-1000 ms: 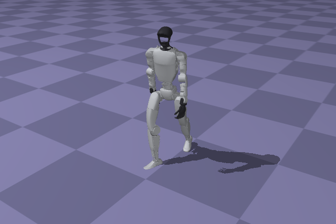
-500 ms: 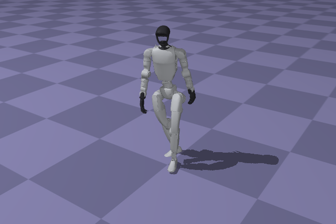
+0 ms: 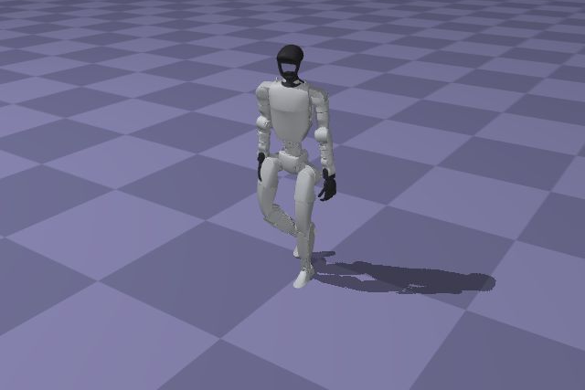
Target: Walk run
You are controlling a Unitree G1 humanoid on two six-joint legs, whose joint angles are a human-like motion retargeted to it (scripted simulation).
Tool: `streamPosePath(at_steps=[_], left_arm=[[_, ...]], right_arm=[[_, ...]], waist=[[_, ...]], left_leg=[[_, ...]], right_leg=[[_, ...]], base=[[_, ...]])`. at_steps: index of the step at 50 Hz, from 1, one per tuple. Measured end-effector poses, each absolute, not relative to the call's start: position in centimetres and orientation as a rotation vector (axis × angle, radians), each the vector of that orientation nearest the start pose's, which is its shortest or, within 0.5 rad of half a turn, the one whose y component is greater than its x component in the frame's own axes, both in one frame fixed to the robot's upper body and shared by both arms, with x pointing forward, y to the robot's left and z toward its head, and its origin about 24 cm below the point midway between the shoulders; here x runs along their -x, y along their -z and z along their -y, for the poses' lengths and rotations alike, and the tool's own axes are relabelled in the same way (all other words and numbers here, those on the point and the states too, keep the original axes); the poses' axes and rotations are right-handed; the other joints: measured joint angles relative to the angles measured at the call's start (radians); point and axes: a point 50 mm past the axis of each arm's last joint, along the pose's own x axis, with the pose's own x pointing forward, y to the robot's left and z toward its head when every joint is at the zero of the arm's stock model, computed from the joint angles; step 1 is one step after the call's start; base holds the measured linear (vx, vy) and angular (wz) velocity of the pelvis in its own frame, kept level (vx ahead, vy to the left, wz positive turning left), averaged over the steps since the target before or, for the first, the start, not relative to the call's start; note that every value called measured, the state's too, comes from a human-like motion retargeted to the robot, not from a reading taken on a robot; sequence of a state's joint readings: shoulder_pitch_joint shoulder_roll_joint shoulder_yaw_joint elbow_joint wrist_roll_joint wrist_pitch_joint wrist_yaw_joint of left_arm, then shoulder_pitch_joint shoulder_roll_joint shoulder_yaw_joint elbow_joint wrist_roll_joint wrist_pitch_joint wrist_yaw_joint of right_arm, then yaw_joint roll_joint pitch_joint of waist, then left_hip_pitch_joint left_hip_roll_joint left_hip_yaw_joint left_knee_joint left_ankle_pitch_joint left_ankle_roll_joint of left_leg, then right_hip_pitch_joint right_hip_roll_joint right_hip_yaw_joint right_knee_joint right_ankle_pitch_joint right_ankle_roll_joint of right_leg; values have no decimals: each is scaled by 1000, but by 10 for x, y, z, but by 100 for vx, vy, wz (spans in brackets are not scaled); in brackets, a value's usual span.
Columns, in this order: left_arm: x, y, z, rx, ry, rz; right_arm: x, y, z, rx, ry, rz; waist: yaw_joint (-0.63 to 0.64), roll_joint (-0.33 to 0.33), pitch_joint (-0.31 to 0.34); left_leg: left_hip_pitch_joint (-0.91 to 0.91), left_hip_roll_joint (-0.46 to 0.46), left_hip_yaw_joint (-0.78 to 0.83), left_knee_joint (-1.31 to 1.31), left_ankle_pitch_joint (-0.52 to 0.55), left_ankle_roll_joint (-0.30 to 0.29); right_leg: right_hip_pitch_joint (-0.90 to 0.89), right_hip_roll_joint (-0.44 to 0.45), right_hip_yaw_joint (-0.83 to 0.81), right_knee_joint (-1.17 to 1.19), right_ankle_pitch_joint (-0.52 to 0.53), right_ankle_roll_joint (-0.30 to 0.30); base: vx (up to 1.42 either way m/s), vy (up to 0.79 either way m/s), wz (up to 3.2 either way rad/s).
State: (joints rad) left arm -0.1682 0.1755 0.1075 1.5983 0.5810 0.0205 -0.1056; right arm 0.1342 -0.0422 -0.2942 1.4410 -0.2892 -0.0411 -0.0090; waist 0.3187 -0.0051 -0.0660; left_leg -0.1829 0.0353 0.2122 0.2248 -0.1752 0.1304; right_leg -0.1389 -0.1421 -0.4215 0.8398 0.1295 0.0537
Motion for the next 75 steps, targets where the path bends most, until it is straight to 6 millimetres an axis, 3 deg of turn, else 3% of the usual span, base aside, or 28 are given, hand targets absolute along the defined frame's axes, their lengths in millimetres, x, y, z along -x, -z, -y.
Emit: streamPosePath(at_steps=[4, 10, 13, 17, 20, 22, 25, 27, 30, 34, 36, 41, 45, 48, 52, 57, 60, 63, 66, 69, 75], left_arm=[[-107, 163, -213, -481, 334, -1386], [-153, 151, -205, -454, 363, -1229], [-162, 147, -206, -461, 378, -1191], [-157, 149, -204, -477, 393, -1194], [-136, 156, -205, -474, 420, -1267], [-114, 162, -208, -477, 429, -1329], [-73, 171, -211, -483, 409, -1430], [-43, 174, -214, -484, 389, -1513], [-7, 174, -219, -509, 397, -1642], [16, 172, -222, -521, 390, -1720], [29, 171, -222, -494, 363, -1753], [54, 169, -218, -428, 327, -1821], [57, 169, -212, -403, 328, -1836], [53, 171, -205, -374, 341, -1823], [44, 172, -206, -327, 354, -1825], [23, 171, -213, -292, 310, -1816], [10, 172, -216, -302, 263, -1777], [-1, 172, -219, -338, 267, -1733], [-22, 172, -222, -384, 300, -1666], [-55, 169, -227, -422, 311, -1573], [-112, 159, -229, -487, 326, -1412]], right_arm=[[36, 181, 173, 6, 107, -1602], [50, 180, 166, -42, 113, -1639], [48, 180, 162, -68, 110, -1644], [43, 181, 157, -116, 107, -1655], [37, 181, 158, -117, 105, -1648], [34, 181, 160, -105, 96, -1645], [25, 182, 164, -67, 96, -1631], [19, 182, 169, -39, 99, -1615], [2, 182, 178, -31, 123, -1561], [-35, 181, 180, -77, 173, -1467], [-56, 179, 177, -110, 159, -1409], [-98, 171, 172, -84, 11, -1252], [-121, 165, 174, -5, -81, -1171], [-131, 162, 174, 29, -115, -1155], [-128, 163, 172, 53, -157, -1183], [-99, 171, 171, 17, -165, -1284], [-69, 177, 169, 16, -150, -1376], [-43, 181, 169, 16, -109, -1441], [-24, 182, 172, 16, -83, -1484], [-18, 182, 176, 21, -69, -1490], [1, 181, 181, 70, -50, -1523]], waist=[[-31, -27, 4], [-110, -89, 23], [-142, -86, 16], [-166, -77, 3], [-171, -85, -6], [-160, -92, -11], [-153, -110, -3], [-133, -148, 6], [-95, -205, 39], [-87, -199, 66], [-77, -188, 67], [-16, -165, 76], [34, -128, 90], [56, -115, 95], [72, -123, 89], [124, -131, 72], [129, -132, 44], [108, -96, 11], [69, -28, -8], [26, 11, -2], [-38, -41, 9]], left_leg=[[71, -46, 11, -66, -10, -3], [199, -145, -16, -153, -41, -18], [240, -137, -21, -167, -61, -36], [288, -119, -44, -154, -87, -68], [332, -116, -36, -131, -63, -95], [352, -113, -30, -96, 2, -116], [364, -96, 32, 21, 199, -134], [352, -79, 154, 139, 326, -80], [265, -40, 262, 437, 421, 27], [98, 72, 285, 710, 238, 59], [-4, 94, 268, 725, 191, 33], [-157, 38, 226, 449, 148, -45], [-219, 6, 179, 155, 150, -88], [-269, -15, 113, 28, 154, -124], [-309, -36, 126, -8, 134, -97], [-290, -47, 114, 61, 189, -35], [-268, -30, 116, 119, 151, -7], [-202, -4, 104, 110, 92, 6], [-133, 45, 69, 95, 46, 3], [-71, 67, 62, 76, 4, 1], [32, -27, 78, -51, 0, 5]], right_leg=[[-141, -18, -24, -80, -105, -28], [-315, 28, 92, -507, -155, -39], [-364, 70, 124, -658, -189, -75], [-385, 83, 85, -695, -171, -99], [-367, 42, -1, -625, -92, -127], [-375, 61, 103, -561, -100, -157], [-301, 61, 166, -545, -167, -158], [-218, 12, 111, -582, -195, -151], [-116, -35, 144, -610, -246, -124], [-12, -22, 66, -656, -277, -115], [25, 12, 69, -681, -287, -118], [119, 87, 69, -749, -309, -121], [205, 149, 79, -790, -335, -113], [260, 165, 77, -811, -347, -92], [312, 149, 72, -812, -352, -40], [357, 117, 99, -770, -284, 48], [364, 73, 105, -694, -136, 110], [332, 73, 118, -565, 59, 94], [253, 79, 66, -335, 192, -1], [107, 36, 21, -101, 91, -58], [-152, 5, 21, -137, -71, -23]], base=[[44, 0, 13], [50, -4, 44], [58, -13, 33], [57, -14, 32], [76, -18, 29], [83, -21, 14], [77, -17, 11], [73, -16, -15], [67, -19, 9], [62, -20, 36], [38, -16, -5], [52, -13, -45], [50, -3, -44], [58, 3, -38], [58, 7, -24], [68, 16, -40], [82, 24, -58], [76, 24, -26], [67, 18, -6], [48, 7, -13], [47, 2, 19]])
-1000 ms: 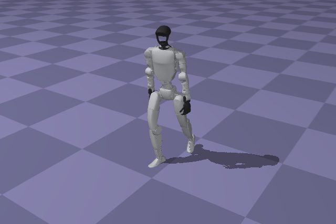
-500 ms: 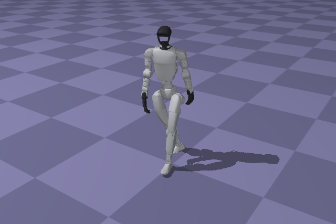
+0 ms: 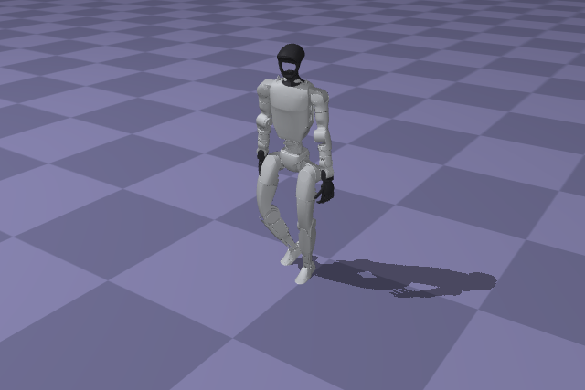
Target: Walk run
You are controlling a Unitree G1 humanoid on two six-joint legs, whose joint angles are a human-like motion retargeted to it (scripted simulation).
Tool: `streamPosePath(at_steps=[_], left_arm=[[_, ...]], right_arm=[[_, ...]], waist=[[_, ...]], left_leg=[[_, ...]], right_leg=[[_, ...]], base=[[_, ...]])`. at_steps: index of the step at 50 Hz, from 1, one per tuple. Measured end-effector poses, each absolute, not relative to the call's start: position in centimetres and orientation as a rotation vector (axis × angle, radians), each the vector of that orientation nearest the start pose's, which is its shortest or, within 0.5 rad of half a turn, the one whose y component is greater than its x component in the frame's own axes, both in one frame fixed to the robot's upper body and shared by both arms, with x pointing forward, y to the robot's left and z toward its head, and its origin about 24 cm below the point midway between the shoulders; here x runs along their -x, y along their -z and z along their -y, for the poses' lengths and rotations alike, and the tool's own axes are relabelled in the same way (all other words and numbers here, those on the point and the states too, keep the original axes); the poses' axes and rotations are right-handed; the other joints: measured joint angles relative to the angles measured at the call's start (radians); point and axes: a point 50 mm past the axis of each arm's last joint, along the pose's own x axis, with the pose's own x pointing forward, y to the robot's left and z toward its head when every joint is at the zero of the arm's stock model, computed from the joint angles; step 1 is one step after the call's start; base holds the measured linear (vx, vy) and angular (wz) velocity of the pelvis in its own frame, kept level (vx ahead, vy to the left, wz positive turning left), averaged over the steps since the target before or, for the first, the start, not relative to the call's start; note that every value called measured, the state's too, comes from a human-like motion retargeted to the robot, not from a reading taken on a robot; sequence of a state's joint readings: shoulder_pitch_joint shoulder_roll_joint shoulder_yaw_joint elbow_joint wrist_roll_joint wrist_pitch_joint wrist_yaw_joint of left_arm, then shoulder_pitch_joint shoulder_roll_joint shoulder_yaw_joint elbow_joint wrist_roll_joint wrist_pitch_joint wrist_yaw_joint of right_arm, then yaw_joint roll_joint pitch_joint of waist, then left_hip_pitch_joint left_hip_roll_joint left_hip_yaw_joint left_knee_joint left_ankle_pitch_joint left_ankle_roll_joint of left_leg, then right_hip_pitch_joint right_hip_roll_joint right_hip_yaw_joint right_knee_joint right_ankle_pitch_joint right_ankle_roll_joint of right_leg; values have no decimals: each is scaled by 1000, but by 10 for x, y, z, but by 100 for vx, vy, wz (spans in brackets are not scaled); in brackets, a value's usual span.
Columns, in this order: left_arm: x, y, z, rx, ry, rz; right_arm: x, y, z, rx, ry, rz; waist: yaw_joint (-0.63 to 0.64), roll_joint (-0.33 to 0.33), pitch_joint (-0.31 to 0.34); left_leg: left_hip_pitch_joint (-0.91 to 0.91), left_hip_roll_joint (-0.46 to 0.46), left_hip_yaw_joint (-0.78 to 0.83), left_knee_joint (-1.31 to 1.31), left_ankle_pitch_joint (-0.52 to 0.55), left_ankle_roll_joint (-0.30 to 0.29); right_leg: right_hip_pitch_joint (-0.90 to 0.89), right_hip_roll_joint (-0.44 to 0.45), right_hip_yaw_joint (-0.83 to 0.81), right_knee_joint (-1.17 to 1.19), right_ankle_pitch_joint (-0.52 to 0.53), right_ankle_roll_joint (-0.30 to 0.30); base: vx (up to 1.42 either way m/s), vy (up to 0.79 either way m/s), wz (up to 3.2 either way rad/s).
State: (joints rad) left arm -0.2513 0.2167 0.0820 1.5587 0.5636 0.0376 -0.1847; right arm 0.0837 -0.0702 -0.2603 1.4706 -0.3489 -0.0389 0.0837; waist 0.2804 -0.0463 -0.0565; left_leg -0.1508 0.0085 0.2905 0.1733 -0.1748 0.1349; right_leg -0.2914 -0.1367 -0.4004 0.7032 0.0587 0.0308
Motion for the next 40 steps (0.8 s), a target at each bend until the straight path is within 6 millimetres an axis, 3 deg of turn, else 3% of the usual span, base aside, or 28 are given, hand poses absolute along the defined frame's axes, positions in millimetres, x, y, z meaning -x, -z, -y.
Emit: streamPosePath(at_steps=[5, 7, 10, 14, 17, 19, 22, 25, 27, 30, 34, 40], left_arm=[[-152, 147, -225, -505, 356, -1298], [-164, 143, -222, -510, 376, -1255], [-172, 140, -217, -491, 410, -1221], [-164, 144, -212, -378, 404, -1233], [-145, 151, -215, -328, 373, -1288], [-124, 157, -219, -332, 351, -1346], [-85, 166, -222, -341, 323, -1436], [-47, 172, -222, -328, 305, -1541], [-28, 173, -222, -316, 301, -1597], [-5, 173, -222, -292, 284, -1668], [29, 172, -219, -272, 261, -1772], [65, 168, -209, -240, 291, -1898]], right_arm=[[21, 181, 183, 123, -102, -1618], [27, 180, 179, 73, -123, -1636], [31, 180, 178, 51, -145, -1633], [35, 179, 187, 139, -188, -1632], [38, 178, 194, 198, -209, -1643], [41, 177, 194, 203, -208, -1664], [42, 178, 190, 170, -178, -1687], [35, 179, 185, 112, -142, -1663], [22, 180, 183, 73, -120, -1630], [-5, 181, 182, 44, -88, -1575], [-47, 179, 185, 41, -67, -1473], [-106, 168, 191, 53, -53, -1298]], waist=[[-60, -61, 34], [-70, -76, 42], [-94, -74, 42], [-121, -66, 31], [-146, -65, 14], [-161, -58, 8], [-162, -74, 6], [-121, -142, 25], [-89, -193, 56], [-58, -222, 96], [-35, -189, 100], [7, -88, 95]], left_leg=[[108, -106, -20, -76, -25, -1], [160, -127, -21, -95, -47, -14], [206, -126, -46, -102, -72, -30], [262, -117, -63, -96, -99, -59], [293, -109, -68, -74, -81, -89], [310, -91, -74, -32, -16, -110], [311, -75, -6, 88, 176, -114], [276, -76, 136, 287, 366, -47], [225, -72, 202, 451, 359, -22], [128, -23, 273, 621, 262, -8], [-31, 15, 283, 614, 188, -29], [-213, 10, 192, 276, 146, -79]], right_leg=[[-131, 29, 56, -320, -56, 10], [-182, 56, 101, -447, -96, -17], [-226, 93, 137, -561, -90, -35], [-242, 91, 110, -538, -72, -73], [-234, 71, 82, -469, -23, -115], [-231, 89, 147, -410, -39, -137], [-163, 72, 187, -394, -110, -129], [-56, 0, 172, -437, -156, -114], [-2, -48, 188, -445, -191, -101], [77, -83, 162, -469, -224, -95], [175, -37, 120, -539, -240, -91], [330, 105, 106, -650, -263, -90]], base=[[49, -1, 44], [60, -6, 32], [71, -10, 46], [62, -11, 33], [72, -14, 38], [78, -15, 51], [81, -16, 24], [70, -13, -14], [57, -13, 0], [61, -13, 6], [53, -7, 1], [46, -1, -17]])
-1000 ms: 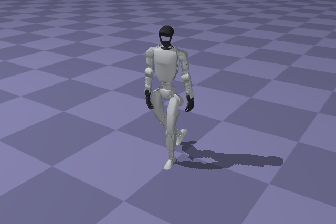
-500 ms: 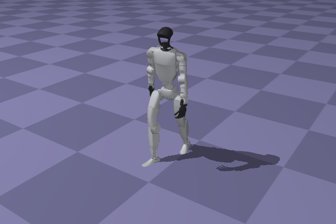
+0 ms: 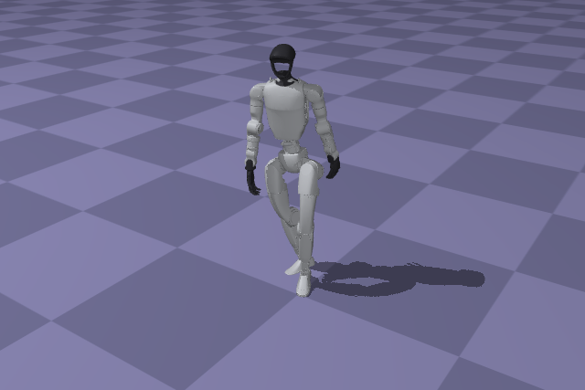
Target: Walk run
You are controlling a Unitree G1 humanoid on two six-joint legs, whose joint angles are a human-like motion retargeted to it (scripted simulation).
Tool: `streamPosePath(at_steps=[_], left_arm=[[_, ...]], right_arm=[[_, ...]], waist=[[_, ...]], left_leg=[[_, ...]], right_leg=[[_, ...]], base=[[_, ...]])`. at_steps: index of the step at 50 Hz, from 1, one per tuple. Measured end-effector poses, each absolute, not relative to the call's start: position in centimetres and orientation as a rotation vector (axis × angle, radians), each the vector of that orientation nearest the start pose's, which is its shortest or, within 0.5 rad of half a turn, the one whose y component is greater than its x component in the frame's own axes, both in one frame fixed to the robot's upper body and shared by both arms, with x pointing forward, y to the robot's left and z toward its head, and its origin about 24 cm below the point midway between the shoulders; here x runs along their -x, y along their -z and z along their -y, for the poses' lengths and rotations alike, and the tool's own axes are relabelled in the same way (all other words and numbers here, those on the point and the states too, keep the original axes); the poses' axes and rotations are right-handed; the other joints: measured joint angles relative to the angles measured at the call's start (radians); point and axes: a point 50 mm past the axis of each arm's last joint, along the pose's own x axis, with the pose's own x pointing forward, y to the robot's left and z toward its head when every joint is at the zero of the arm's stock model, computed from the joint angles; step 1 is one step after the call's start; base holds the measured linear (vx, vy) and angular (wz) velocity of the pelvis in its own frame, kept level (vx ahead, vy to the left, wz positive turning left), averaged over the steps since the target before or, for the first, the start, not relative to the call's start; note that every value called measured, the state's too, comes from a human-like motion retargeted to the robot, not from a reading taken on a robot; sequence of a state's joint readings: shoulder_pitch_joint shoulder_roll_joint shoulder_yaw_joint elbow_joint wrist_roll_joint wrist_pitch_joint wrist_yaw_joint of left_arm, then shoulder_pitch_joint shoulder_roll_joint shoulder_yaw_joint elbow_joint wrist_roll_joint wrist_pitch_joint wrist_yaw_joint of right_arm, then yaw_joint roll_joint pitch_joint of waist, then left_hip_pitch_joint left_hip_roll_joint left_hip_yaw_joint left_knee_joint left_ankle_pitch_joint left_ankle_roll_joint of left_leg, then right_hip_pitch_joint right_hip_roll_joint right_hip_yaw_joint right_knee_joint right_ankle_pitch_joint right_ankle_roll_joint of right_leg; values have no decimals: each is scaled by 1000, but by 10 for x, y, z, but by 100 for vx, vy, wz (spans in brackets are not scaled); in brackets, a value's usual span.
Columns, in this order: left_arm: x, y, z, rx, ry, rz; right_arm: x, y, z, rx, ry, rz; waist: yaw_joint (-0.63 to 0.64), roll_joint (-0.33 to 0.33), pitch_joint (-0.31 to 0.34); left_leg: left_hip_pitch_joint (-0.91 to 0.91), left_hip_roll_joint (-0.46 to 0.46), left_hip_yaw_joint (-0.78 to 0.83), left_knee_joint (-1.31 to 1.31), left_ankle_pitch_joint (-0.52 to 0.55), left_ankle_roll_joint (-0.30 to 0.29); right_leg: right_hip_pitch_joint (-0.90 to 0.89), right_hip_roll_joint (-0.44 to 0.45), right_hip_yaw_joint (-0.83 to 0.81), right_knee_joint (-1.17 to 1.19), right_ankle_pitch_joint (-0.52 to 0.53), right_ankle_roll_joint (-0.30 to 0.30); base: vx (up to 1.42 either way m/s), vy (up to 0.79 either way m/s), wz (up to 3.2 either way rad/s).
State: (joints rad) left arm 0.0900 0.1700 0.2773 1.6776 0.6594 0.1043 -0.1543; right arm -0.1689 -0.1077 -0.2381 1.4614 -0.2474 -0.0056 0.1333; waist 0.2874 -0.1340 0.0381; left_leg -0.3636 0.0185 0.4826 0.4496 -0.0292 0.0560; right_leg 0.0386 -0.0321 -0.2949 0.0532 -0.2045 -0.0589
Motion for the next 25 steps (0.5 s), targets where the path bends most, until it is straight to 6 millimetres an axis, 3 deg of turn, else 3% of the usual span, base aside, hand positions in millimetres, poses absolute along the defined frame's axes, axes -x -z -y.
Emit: streamPosePath(at_steps=[5, 10, 12, 15, 20, 22, 25], left_arm=[[73, 166, -204, -227, 336, -1939], [59, 168, -208, -258, 361, -1914], [52, 170, -208, -276, 371, -1892], [40, 172, -205, -284, 376, -1856], [10, 177, -200, -291, 357, -1740], [-14, 178, -198, -258, 307, -1666], [-63, 175, -194, -197, 240, -1490]], right_arm=[[-132, 161, 190, 53, -60, -1217], [-131, 161, 190, 139, -110, -1206], [-116, 165, 195, 189, -147, -1249], [-83, 172, 199, 244, -160, -1348], [-28, 178, 204, 203, -103, -1489], [-17, 178, 204, 188, -82, -1519], [-6, 179, 204, 163, -54, -1553]], waist=[[68, 21, 1], [87, 25, -26], [94, 29, -50], [96, 38, -90], [107, 104, -140], [93, 147, -142], [70, 173, -127]], left_leg=[[-85, -28, -138, -249, -17, -32], [-121, -28, -180, -226, 34, -12], [-111, -6, -108, -179, 60, 20], [-117, -8, -169, -99, 9, 62], [14, 39, -192, -140, -71, 75], [65, 77, -193, -148, -107, 69], [139, 88, -173, -187, -138, 64]], right_leg=[[91, 29, 41, -26, -26, 27], [154, 28, 42, -23, -20, 83], [178, 20, 30, -8, 29, 125], [191, -10, 18, 48, 178, 182], [140, -33, -53, 287, 481, 138], [74, -51, -108, 461, 505, 91], [-81, -106, -145, 685, 381, 68]], base=[[69, 5, -61], [70, 12, -25], [83, 23, -20], [76, 22, -22], [85, 29, -28], [51, 12, -53], [58, 11, -39]])
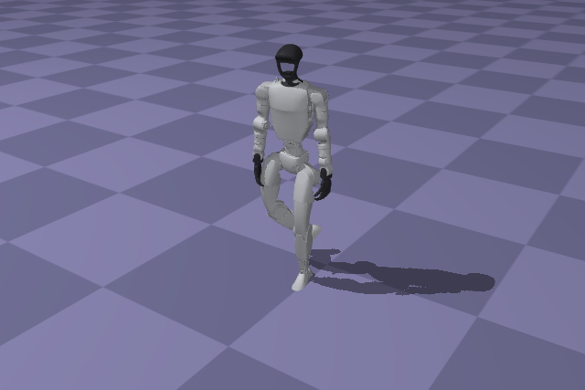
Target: Walk run
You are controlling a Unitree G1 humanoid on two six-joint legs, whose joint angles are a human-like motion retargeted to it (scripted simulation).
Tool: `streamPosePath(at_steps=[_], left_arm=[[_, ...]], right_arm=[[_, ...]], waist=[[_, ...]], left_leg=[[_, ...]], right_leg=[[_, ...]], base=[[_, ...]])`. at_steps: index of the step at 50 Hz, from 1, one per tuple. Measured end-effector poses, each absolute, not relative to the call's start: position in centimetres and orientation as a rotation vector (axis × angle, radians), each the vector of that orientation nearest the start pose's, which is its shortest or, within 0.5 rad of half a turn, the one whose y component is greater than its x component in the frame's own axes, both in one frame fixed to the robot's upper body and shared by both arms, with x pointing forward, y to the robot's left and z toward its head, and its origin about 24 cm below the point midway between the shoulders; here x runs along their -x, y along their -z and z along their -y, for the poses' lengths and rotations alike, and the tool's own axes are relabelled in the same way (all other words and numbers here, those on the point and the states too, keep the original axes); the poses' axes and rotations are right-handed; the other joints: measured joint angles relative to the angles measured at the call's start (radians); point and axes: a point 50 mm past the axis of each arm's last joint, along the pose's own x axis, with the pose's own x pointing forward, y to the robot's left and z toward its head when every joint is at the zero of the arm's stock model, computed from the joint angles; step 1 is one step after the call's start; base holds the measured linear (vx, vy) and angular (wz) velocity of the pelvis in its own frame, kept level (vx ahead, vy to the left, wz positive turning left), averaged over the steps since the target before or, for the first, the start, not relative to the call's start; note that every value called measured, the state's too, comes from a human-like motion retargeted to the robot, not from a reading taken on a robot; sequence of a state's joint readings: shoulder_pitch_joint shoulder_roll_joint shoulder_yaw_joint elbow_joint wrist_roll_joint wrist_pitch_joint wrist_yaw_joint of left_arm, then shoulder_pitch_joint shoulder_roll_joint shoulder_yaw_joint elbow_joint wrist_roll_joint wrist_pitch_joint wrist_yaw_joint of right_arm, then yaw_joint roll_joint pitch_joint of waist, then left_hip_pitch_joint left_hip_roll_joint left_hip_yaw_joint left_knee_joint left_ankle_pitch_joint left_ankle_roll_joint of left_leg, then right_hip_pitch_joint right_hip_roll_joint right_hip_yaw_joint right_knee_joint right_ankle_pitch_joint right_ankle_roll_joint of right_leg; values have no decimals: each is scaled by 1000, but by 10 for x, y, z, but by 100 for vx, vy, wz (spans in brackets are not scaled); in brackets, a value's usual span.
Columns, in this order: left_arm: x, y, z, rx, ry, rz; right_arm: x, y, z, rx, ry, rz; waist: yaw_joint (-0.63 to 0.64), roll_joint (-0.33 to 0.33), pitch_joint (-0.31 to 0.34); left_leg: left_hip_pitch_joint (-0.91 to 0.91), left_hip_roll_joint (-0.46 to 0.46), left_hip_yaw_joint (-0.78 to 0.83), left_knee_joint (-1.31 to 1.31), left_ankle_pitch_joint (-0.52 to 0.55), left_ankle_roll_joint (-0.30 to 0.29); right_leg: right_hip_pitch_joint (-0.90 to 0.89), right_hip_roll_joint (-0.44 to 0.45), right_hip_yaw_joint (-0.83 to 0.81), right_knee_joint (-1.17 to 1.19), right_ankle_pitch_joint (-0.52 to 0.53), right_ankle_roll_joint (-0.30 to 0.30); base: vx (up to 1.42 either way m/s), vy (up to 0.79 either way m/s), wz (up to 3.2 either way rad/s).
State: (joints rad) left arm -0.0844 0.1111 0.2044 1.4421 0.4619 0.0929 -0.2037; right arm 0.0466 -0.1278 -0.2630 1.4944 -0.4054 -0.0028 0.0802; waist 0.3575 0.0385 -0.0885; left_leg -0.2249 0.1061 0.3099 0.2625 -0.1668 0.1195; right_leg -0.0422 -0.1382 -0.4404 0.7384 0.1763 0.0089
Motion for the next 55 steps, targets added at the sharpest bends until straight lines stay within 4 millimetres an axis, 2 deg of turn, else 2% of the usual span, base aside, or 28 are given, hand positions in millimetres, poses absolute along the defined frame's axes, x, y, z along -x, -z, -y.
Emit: streamPosePath(at_steps=[3, 5, 7, 10, 15, 17, 18, 20, 22, 23, 26, 28, 30, 33, 35, 40, 43, 48, 50, 53, 55], left_arm=[[-104, 168, -194, -194, 234, -1361], [-129, 161, -195, -218, 253, -1298], [-152, 152, -198, -264, 294, -1242], [-180, 139, -205, -326, 315, -1175], [-206, 125, -212, -404, 337, -1111], [-206, 125, -211, -420, 347, -1110], [-205, 125, -212, -421, 346, -1114], [-200, 128, -214, -416, 344, -1130], [-183, 135, -217, -413, 348, -1182], [-173, 140, -219, -414, 350, -1210], [-138, 153, -218, -419, 347, -1292], [-111, 162, -217, -408, 333, -1359], [-83, 168, -216, -397, 322, -1440], [-45, 173, -217, -386, 307, -1560], [-25, 174, -217, -380, 302, -1620], [23, 173, -216, -363, 313, -1760], [54, 170, -214, -352, 313, -1855], [74, 166, -208, -343, 355, -1944], [75, 165, -206, -338, 376, -1955], [67, 167, -206, -334, 392, -1941], [58, 169, -205, -345, 400, -1913]], right_arm=[[5, 179, 199, 113, -26, -1580], [14, 180, 194, 76, -19, -1600], [26, 179, 188, 48, -20, -1634], [33, 180, 181, 21, -32, -1659], [41, 180, 169, -31, -42, -1677], [42, 180, 168, -38, -47, -1678], [40, 180, 168, -33, -49, -1676], [35, 180, 169, -22, -50, -1667], [30, 181, 169, -23, -47, -1648], [28, 181, 168, -27, -45, -1642], [22, 181, 167, -37, -23, -1631], [14, 182, 168, -29, -13, -1616], [2, 182, 171, -17, -11, -1581], [-32, 181, 179, 25, -26, -1486], [-54, 178, 182, 55, -34, -1428], [-102, 170, 187, 103, -63, -1306], [-130, 162, 186, 127, -94, -1220], [-157, 152, 186, 133, -90, -1117], [-161, 151, 186, 127, -88, -1103], [-162, 151, 183, 110, -93, -1102], [-154, 154, 184, 95, -92, -1140]], waist=[[-41, -23, 14], [-70, -49, 21], [-109, -69, 28], [-164, -113, 46], [-197, -129, 56], [-202, -130, 52], [-204, -130, 48], [-212, -133, 38], [-241, -139, 27], [-246, -140, 24], [-242, -152, 25], [-223, -183, 35], [-193, -222, 54], [-166, -281, 100], [-153, -286, 119], [-112, -238, 118], [-82, -193, 117], [-22, -152, 128], [-4, -151, 131], [17, -151, 127], [34, -146, 117]], left_leg=[[53, -48, 3, -61, -1, 1], [87, -86, 4, -99, -4, 3], [133, -125, -10, -132, -16, 3], [190, -188, -43, -169, -32, 0], [287, -193, -53, -199, -69, -38], [326, -188, -64, -197, -89, -55], [339, -187, -65, -195, -95, -60], [357, -183, -58, -188, -98, -73], [387, -180, -72, -154, -65, -93], [397, -176, -73, -134, -28, -104], [414, -156, -27, -38, 149, -124], [407, -149, 63, 65, 280, -94], [368, -161, 115, 224, 367, -61], [277, -98, 251, 477, 256, 17], [214, -50, 300, 535, 211, 32], [10, -52, 247, 445, 159, -38], [-84, -77, 193, 230, 144, -71], [-188, -106, 102, -15, 121, -102], [-217, -119, 82, -67, 144, -103], [-258, -134, 47, -75, 166, -85], [-265, -140, 22, -37, 207, -56]], right_leg=[[-145, -18, -2, 49, -80, 10], [-231, -8, 16, 0, -122, 20], [-301, 17, 22, -156, -167, 7], [-378, 41, 75, -377, -188, 2], [-464, 112, 167, -616, -228, -29], [-471, 114, 120, -626, -227, -34], [-474, 113, 107, -603, -215, -62], [-476, 102, 86, -549, -196, -96], [-465, 74, 39, -496, -133, -117], [-470, 87, 121, -461, -147, -126], [-409, 80, 175, -432, -215, -117], [-329, 41, 135, -468, -238, -110], [-252, 1, 128, -504, -259, -95], [-160, -50, 147, -530, -303, -75], [-107, -53, 105, -558, -317, -70], [-23, 28, 88, -631, -329, -64], [41, 94, 93, -666, -349, -61], [140, 143, 107, -704, -380, -32], [169, 141, 111, -711, -389, -15], [203, 129, 105, -710, -397, 17], [225, 123, 114, -697, -392, 43]], base=[[47, 3, 30], [41, -1, 58], [38, -5, 75], [59, -7, 77], [60, -11, 47], [72, -14, 36], [75, -17, 18], [71, -16, 23], [82, -16, 59], [101, -24, 50], [82, -18, 31], [67, -14, -18], [75, -18, -27], [61, -15, 11], [59, -15, 5], [43, -8, -31], [39, -2, -49], [63, 2, -47], [51, 6, -39], [63, 9, -30], [69, 16, -34]])
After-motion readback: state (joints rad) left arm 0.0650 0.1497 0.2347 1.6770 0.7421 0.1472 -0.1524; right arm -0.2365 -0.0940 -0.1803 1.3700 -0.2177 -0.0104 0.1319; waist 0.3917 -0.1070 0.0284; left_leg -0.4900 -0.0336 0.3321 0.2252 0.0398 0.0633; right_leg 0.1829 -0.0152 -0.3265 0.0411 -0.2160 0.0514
